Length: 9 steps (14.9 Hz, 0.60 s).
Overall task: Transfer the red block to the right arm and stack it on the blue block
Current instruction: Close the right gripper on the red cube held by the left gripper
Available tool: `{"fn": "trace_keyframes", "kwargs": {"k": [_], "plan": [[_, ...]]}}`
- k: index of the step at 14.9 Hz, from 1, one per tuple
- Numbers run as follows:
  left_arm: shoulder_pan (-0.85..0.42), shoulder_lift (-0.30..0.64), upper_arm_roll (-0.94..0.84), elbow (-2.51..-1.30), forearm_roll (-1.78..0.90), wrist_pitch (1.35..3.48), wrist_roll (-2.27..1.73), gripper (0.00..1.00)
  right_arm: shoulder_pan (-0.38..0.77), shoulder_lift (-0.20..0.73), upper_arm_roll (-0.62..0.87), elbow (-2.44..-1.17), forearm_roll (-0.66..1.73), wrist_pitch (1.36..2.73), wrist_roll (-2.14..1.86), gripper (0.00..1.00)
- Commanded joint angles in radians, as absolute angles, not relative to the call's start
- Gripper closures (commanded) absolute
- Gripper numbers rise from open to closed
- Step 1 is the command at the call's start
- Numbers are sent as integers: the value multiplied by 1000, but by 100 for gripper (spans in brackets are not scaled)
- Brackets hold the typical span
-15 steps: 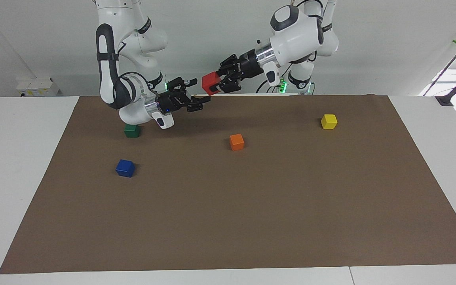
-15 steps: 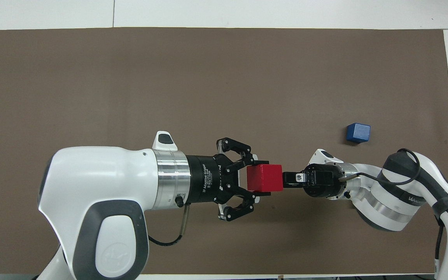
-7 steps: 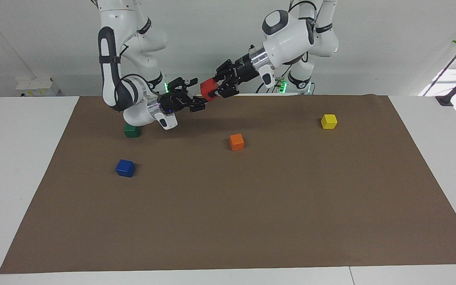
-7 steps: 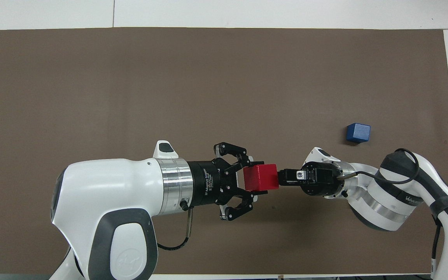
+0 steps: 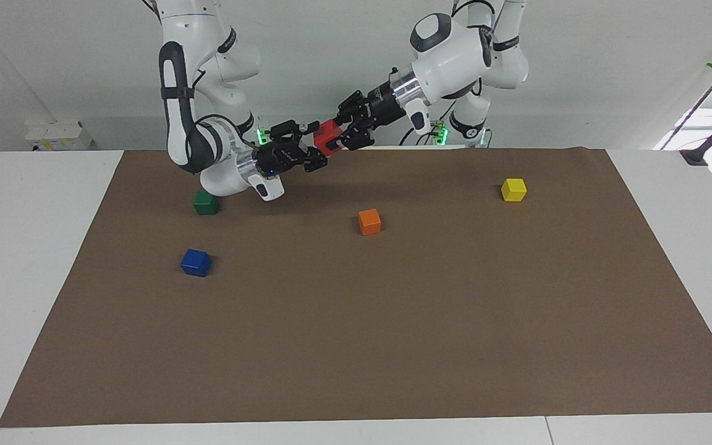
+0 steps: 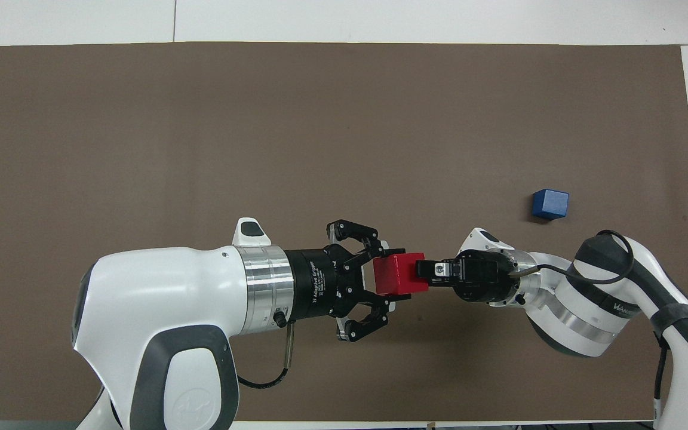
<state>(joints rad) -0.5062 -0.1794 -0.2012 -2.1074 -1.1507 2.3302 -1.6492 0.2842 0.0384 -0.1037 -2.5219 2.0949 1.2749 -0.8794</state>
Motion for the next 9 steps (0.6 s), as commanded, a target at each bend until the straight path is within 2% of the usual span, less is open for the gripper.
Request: {"fn": "trace_keyframes", "kwargs": {"k": [1,4,5,6,9], "plan": [[-526,-213,-189,-2158,-1164,2352,-1660,100,284,23,-104,-2520,2115,1278,-865,100],[-526,-213,-187,-2158,-1163,2352,-1664,100,284,23,-104,-2516,2115,1278,-854,100],[-526,-213,-187,-2157,-1163,2350,-1663,67,284,21,-104,-2514,2115,1278,-854,100],[-528,-213,-189,-2157,-1161,2350,-1666,1,284,21,-104,-2513,2115,1278,-853,100],[-526,-215,-187,-2155,-1158,2349,-1663,0,284,12,-104,-2511,2115,1278,-833,100]]}}
